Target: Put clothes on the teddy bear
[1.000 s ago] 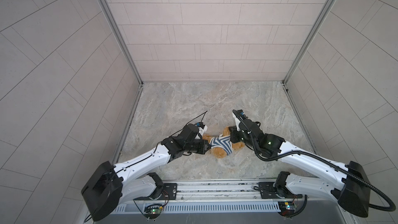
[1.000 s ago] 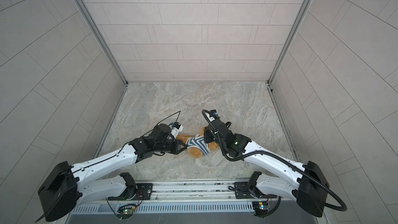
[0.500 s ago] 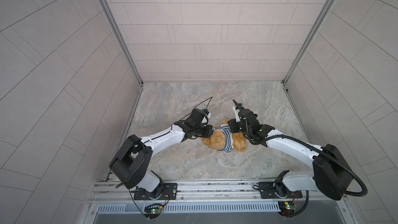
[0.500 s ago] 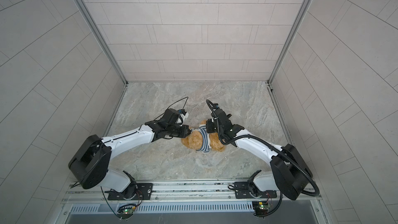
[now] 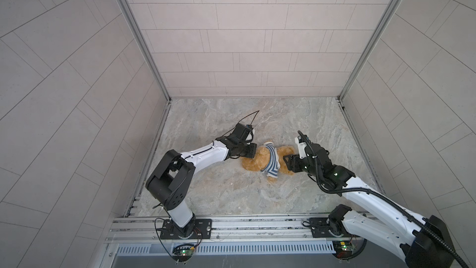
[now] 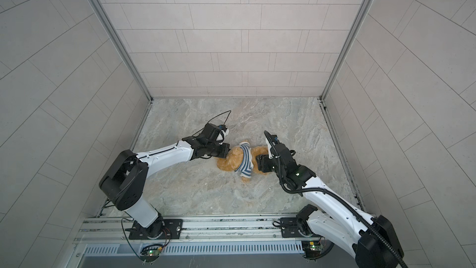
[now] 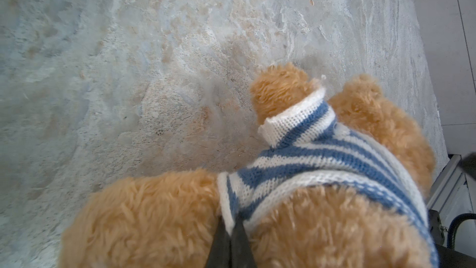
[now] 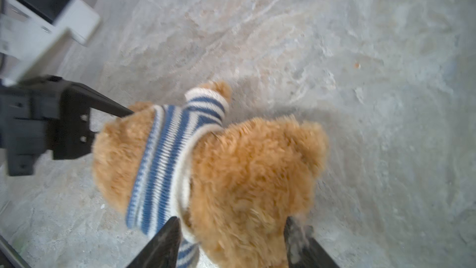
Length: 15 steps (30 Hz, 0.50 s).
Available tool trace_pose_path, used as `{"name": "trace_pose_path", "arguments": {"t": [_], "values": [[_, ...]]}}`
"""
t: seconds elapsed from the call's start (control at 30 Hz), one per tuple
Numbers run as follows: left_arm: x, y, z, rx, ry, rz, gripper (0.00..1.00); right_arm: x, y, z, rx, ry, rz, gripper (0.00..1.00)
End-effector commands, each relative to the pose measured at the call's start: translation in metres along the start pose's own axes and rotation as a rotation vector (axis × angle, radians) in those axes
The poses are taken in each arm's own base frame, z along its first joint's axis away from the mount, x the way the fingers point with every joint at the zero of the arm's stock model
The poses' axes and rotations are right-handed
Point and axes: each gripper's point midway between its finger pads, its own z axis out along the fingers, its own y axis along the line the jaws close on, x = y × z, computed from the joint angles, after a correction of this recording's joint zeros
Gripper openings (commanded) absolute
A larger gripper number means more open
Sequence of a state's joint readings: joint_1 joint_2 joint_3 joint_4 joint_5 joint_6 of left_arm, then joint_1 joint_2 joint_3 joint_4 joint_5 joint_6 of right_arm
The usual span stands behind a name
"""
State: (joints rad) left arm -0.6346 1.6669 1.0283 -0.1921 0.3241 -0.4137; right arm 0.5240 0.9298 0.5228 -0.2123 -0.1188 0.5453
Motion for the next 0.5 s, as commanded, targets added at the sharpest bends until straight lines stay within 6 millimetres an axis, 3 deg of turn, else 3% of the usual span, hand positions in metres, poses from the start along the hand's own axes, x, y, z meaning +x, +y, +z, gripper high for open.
{"name": "trace_pose_path", "arguments": {"t": [0.0,0.47], "values": [[0.009,0.007,-0.002,-0.026,0.020,-0.006,0.02,0.005,0.002,0.004,-0.057,0.013,0.066,0.67],[0.013,-0.004,-0.001,-0.007,0.018,0.011,0.06,-0.007,0.011,0.034,-0.125,0.036,0.075,0.66]]}}
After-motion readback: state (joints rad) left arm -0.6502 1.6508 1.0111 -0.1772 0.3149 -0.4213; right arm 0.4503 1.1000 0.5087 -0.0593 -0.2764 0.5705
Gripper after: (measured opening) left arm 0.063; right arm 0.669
